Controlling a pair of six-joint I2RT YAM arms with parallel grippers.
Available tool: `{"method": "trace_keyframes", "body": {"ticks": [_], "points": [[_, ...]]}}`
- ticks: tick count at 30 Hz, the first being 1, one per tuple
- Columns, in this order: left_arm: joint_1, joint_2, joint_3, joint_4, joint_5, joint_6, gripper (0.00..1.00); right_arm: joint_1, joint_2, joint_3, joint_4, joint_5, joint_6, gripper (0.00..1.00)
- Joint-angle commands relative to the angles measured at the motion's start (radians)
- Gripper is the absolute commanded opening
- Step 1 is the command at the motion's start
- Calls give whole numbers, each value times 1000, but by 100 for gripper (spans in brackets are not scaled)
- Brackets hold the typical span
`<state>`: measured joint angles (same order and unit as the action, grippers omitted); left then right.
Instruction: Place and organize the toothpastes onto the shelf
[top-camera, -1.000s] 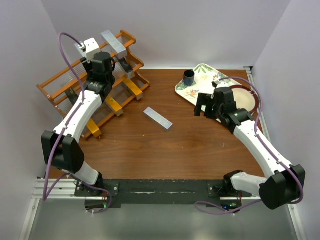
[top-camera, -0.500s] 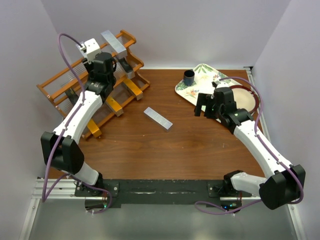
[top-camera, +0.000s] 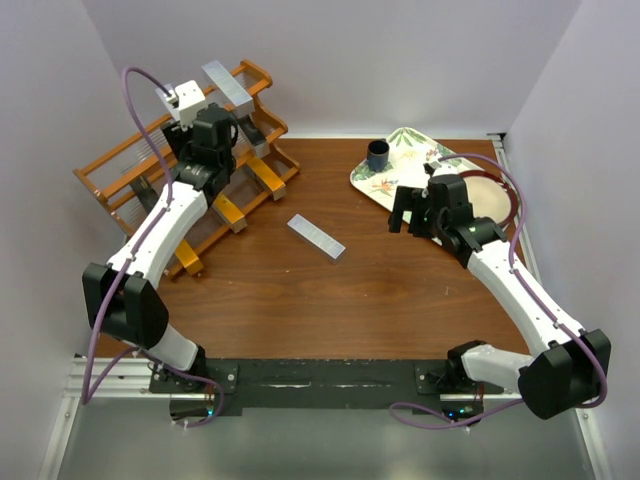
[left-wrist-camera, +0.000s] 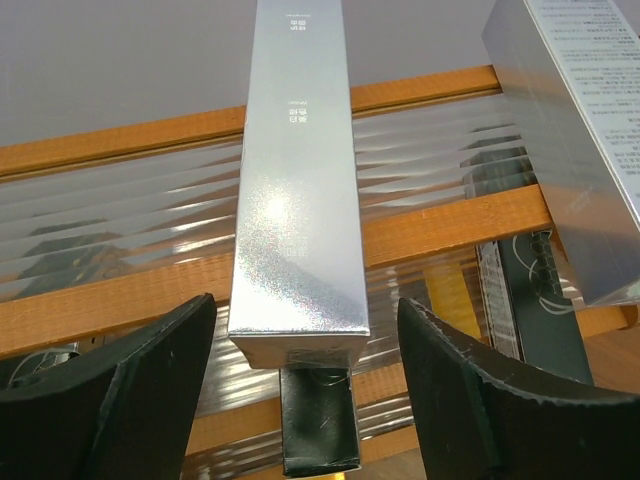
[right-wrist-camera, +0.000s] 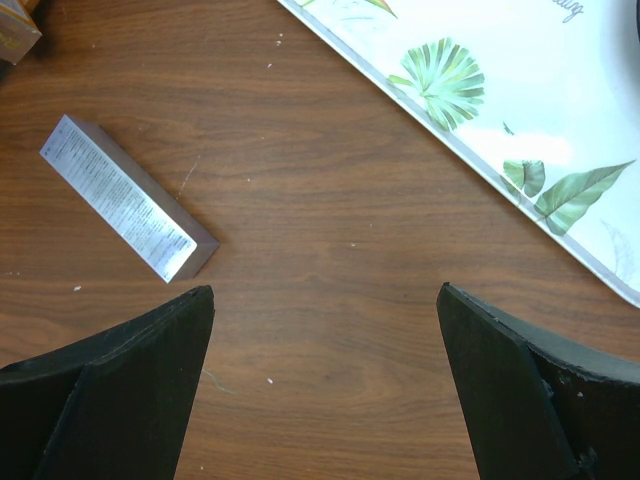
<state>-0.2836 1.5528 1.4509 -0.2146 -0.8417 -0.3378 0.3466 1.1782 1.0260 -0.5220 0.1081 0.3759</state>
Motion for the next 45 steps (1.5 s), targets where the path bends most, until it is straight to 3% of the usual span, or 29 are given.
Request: {"method": "trace_keyframes", "body": {"ticks": [1,8,15,19,24,27,35,45], "points": [[-3,-28,39,14,4,-4,81,-1,0,6,30,-22,-15,98],[-9,-105,48,9,61,17,98,-1,6,6,37,-50,-22,98],[-45,-282,17,-2,145,77,100,2,37,-3,79,-178,-61,97],[-46,-442,-120,38,258,135,100,23,80,23,89,-292,-91,95],[-46,-680,-303,98,412,232,100,104,175,136,37,-299,-158,95],[-46,-799,-429,109,530,279,100,178,268,219,16,-245,-204,95],[-46,-1037,-639,136,648,333,100,308,648,521,-71,-125,-295,94],[-46,-1191,-788,233,529,350,100,399,1017,858,-173,-53,-348,90]]}}
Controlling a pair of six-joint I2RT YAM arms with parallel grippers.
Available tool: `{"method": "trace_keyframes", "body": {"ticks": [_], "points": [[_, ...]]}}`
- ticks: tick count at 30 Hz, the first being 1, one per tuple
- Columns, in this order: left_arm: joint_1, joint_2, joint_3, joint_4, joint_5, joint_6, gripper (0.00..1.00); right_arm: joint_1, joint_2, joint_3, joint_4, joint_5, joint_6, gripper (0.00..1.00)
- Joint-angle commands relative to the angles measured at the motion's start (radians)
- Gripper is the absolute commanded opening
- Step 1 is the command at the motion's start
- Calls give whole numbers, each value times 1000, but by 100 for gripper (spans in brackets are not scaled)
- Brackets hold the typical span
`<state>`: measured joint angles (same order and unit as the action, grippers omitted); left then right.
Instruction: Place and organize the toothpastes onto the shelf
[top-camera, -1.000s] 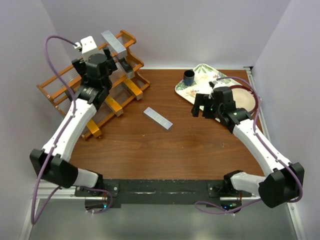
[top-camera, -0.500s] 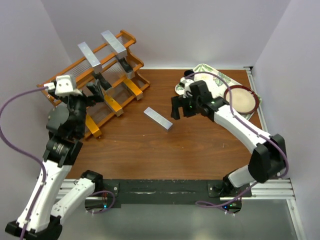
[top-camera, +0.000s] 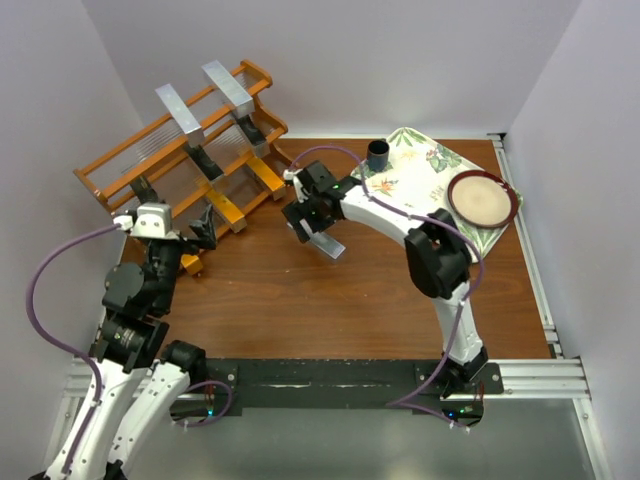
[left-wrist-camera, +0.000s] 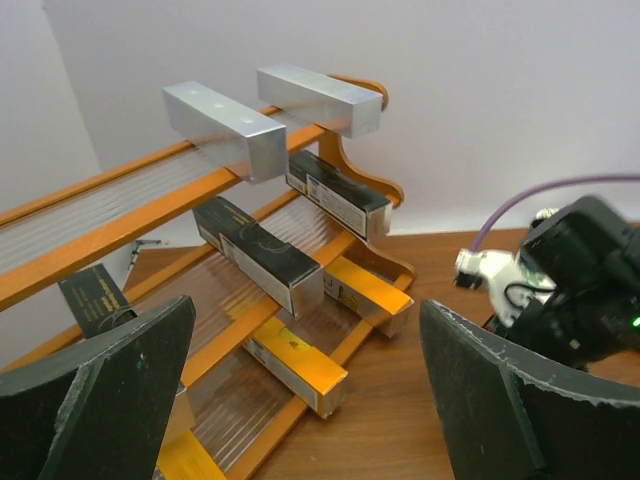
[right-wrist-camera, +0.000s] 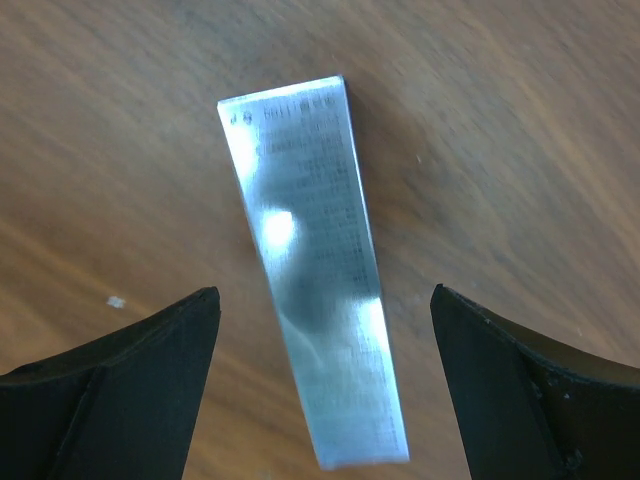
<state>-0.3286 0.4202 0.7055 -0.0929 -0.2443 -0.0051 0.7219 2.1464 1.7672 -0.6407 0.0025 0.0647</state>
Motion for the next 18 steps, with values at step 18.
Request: {"method": "trace_keyframes", "body": {"ticks": [18], "points": [[0,-199,-147,203,-253,13,98,65,207,222,-80,192,-26,63]]}}
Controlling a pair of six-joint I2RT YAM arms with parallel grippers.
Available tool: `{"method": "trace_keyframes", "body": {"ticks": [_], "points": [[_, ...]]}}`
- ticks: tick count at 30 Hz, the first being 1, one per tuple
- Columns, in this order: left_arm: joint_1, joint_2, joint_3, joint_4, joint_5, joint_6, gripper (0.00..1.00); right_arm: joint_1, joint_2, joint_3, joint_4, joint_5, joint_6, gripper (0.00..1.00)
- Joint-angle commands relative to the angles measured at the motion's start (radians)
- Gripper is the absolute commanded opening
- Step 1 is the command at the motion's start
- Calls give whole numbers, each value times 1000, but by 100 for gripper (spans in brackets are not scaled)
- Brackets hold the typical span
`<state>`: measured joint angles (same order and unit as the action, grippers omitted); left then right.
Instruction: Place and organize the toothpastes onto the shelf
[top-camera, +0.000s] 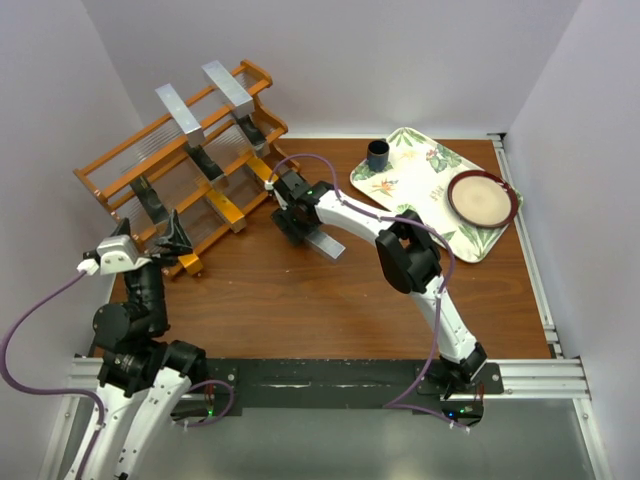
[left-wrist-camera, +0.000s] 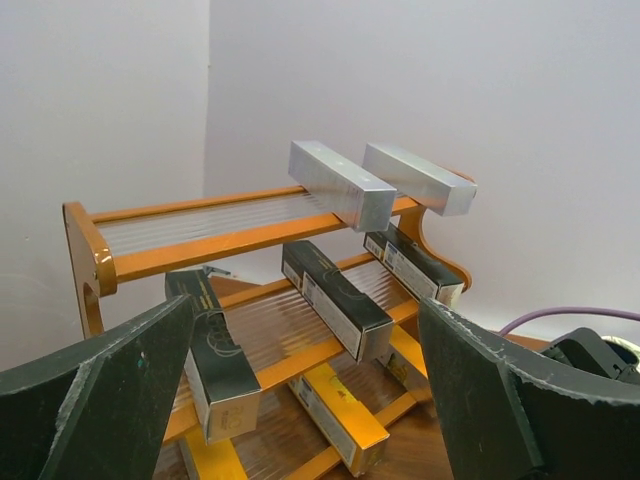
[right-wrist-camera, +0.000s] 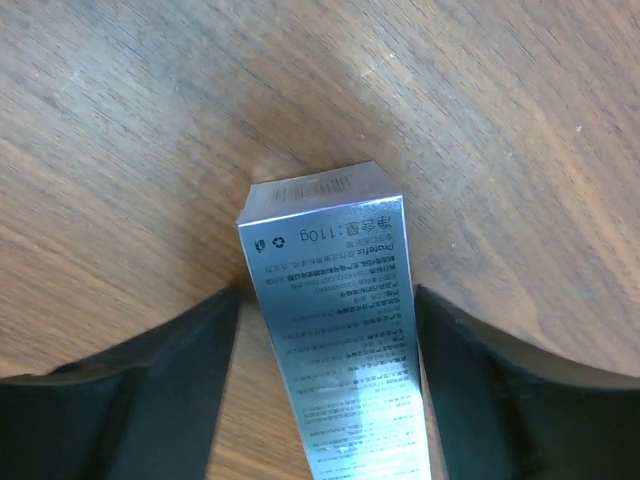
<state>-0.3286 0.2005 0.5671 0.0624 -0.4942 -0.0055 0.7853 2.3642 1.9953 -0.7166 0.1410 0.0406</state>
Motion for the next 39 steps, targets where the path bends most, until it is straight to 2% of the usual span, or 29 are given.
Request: {"method": "trace_keyframes", "body": {"ticks": [1,6,12,15,19,22,26,29,30,31,33,39], "points": [[0,27,-9,48,9,13,98,2,-31,-24,0,55,2,59],[0,106,11,8,109,13,98,-3,-101,-76,5,57,74,38],[0,224,46,-41,295,-31,99,-44,-246,-200,63,20,200,33],[0,302,80,-103,390,-62,99,-89,-362,-315,145,-23,287,27],[-1,401,122,-138,508,-126,99,-162,-526,-525,278,-116,402,27],[-3,450,119,-112,629,-194,98,-215,-653,-654,379,-138,496,27],[-50,532,106,-20,703,-300,96,-256,-782,-773,470,-139,596,27],[-191,603,109,26,625,-335,96,-274,-852,-829,497,-139,654,24],[-272,620,109,39,596,-338,97,-279,-867,-863,517,-139,671,24],[-311,635,111,48,530,-346,97,-282,-887,-881,529,-139,689,24],[-395,678,108,88,494,-364,98,-299,-944,-941,572,-170,751,23],[-574,777,91,211,292,-433,100,-317,-1069,-1047,649,-182,889,23]]}}
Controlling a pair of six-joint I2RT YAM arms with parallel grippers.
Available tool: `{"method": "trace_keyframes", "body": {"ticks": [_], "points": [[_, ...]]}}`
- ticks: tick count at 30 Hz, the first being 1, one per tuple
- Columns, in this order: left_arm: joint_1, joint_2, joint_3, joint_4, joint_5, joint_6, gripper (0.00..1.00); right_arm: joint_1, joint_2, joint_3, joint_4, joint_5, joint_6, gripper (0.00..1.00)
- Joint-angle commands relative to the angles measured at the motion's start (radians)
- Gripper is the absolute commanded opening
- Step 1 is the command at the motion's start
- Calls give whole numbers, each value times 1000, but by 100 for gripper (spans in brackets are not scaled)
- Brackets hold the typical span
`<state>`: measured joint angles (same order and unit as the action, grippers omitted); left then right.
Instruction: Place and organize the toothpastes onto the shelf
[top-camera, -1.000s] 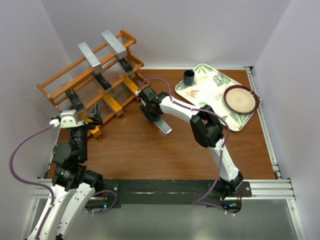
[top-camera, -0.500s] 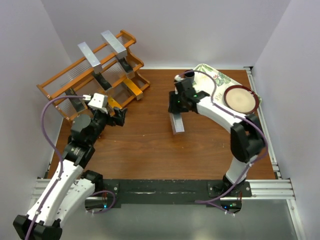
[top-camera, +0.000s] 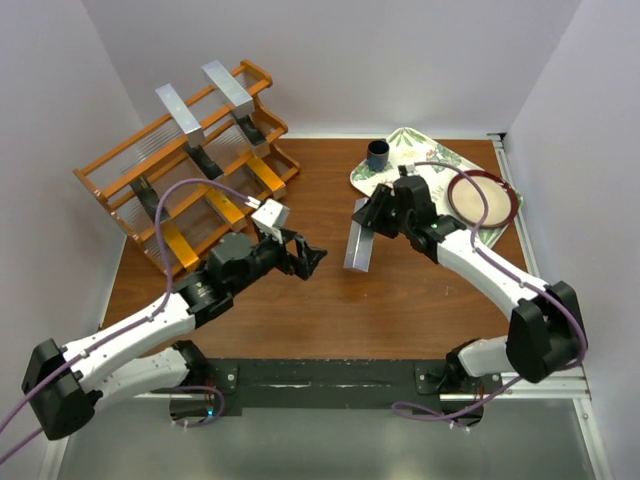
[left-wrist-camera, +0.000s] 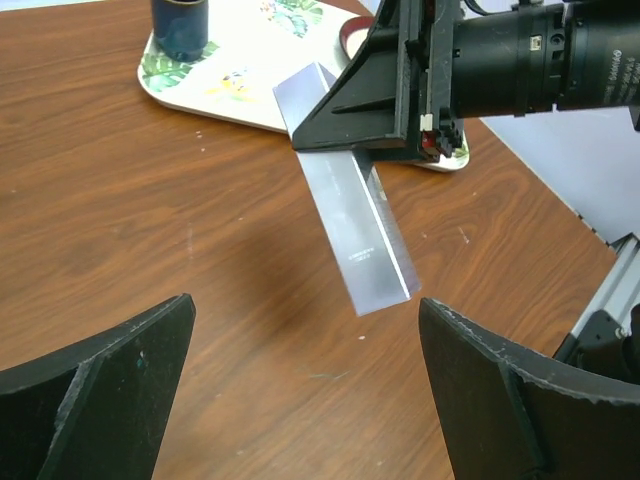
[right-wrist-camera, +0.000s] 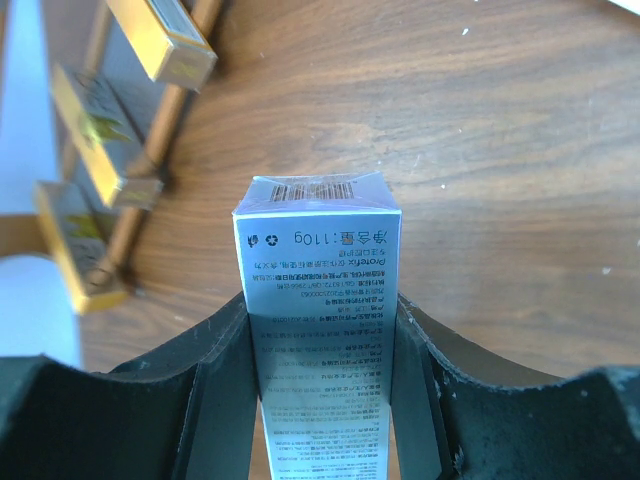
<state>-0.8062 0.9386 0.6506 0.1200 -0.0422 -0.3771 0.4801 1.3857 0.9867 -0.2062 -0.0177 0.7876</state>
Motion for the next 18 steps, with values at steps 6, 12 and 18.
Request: {"method": "trace_keyframes", "body": {"ticks": [6,12,18], "points": [[-234,144,41,222,-334,-80,100,-12,-151,-114,192,-37,226,23],[-292,253,83,247,-398,-101,100,-14,-165,-144,232,-71,252,23],[-314,327,110,228,-528,-192,96,-11,-160,-174,270,-103,271,23]]}}
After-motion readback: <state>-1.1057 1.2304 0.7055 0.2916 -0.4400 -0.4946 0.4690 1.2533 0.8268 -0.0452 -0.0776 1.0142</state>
